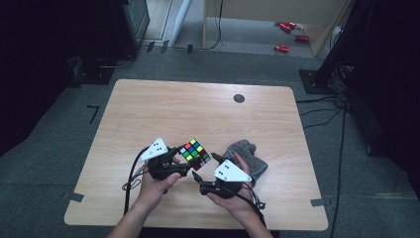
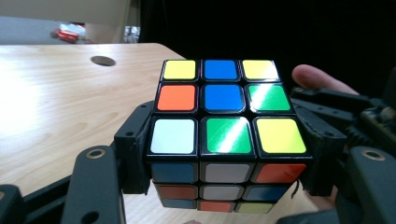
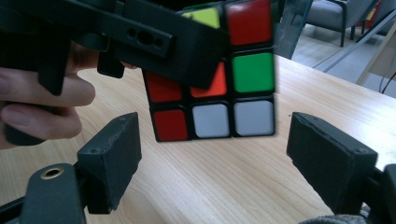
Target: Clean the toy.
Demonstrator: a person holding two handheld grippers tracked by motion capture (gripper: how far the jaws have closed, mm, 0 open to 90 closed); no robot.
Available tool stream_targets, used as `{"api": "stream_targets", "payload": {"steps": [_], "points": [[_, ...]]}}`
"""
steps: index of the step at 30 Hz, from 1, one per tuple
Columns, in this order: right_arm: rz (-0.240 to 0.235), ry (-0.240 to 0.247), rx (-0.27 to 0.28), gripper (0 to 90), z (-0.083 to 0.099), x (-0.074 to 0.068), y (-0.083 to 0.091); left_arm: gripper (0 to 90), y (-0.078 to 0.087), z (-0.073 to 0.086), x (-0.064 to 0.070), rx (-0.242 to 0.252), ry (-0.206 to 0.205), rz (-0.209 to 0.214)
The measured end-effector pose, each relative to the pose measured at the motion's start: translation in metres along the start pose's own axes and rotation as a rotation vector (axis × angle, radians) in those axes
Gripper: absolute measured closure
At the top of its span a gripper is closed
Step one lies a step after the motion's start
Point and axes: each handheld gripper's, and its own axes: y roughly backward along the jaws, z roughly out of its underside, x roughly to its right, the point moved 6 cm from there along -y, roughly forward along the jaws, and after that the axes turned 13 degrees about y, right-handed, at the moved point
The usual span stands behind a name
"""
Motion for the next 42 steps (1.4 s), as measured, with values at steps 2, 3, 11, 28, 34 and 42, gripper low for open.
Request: {"api": "stream_targets", "payload": {"steps": [2,3,11,28,34,42], "points": [[0.015,0.012,-0.005,18.8,0.001,-0.002,-0.002,35.1,-0.002,0.002,0.002,-0.013,0.003,0.003],[0.021,0.016,-0.005,18.8,0.001,-0.003,-0.002,35.1,-0.003,0.003,0.003,-0.015,0.010,0.007],[0.094,0.047,0.000,31.2,0.002,-0.002,-0.002,35.1,-0.008,0.006,0.006,-0.034,0.052,0.026],[0.115,0.014,-0.045,34.5,0.014,0.016,0.002,25.1,0.005,-0.008,-0.008,0.032,0.050,0.049],[0.128,-0.006,-0.038,34.5,0.014,0.028,0.007,24.4,0.012,-0.013,-0.017,0.060,0.016,0.036],[0.134,-0.065,-0.026,34.5,0.012,0.044,0.018,29.3,0.005,-0.001,-0.024,0.004,-0.150,-0.054]]}}
